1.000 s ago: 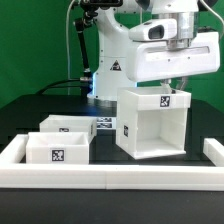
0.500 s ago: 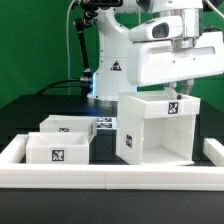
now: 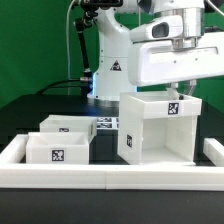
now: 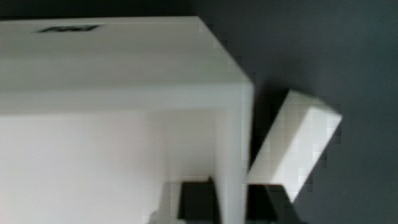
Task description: Assemble drawer
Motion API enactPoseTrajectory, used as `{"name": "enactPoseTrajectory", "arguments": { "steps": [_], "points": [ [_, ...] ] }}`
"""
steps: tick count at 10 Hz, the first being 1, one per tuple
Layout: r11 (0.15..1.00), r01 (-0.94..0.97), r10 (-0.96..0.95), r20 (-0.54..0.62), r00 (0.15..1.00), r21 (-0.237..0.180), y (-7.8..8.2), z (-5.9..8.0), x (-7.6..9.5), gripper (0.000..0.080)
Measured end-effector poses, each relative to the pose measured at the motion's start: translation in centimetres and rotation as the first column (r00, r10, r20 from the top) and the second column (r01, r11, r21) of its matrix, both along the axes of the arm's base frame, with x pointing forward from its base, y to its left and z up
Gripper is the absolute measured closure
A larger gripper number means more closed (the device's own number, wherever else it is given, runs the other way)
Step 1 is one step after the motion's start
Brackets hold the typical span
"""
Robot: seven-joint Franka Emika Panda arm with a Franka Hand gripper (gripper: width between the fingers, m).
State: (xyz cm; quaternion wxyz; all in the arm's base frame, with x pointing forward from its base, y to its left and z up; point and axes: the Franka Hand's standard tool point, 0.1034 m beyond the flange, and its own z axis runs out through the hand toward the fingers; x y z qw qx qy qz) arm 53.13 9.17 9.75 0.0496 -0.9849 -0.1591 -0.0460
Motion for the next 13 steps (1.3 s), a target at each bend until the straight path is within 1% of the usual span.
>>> {"name": "enactPoseTrajectory", "arguments": {
  "steps": [3, 4, 7, 9, 11, 13],
  "points": [
    [0.999, 0.041, -0.042, 0.033, 0.999, 0.016, 0.3, 0.1, 2.5, 0.076],
    [0.999, 0.039, -0.04, 0.033, 0.999, 0.015, 0.3, 0.2, 2.4, 0.076],
    [0.977, 0.211, -0.212, 0.017, 0.977, 0.036, 0.4, 0.4, 2.6, 0.076],
    [0.935, 0.348, -0.351, 0.034, 0.936, 0.064, 0.8, 0.1, 2.8, 0.076],
    [0.866, 0.492, -0.495, 0.024, 0.868, 0.091, 1.4, 0.1, 3.3, 0.0757],
    [0.797, 0.59, -0.599, 0.035, 0.8, 0.13, 1.8, 0.1, 4.4, 0.0752]
  ]
}}
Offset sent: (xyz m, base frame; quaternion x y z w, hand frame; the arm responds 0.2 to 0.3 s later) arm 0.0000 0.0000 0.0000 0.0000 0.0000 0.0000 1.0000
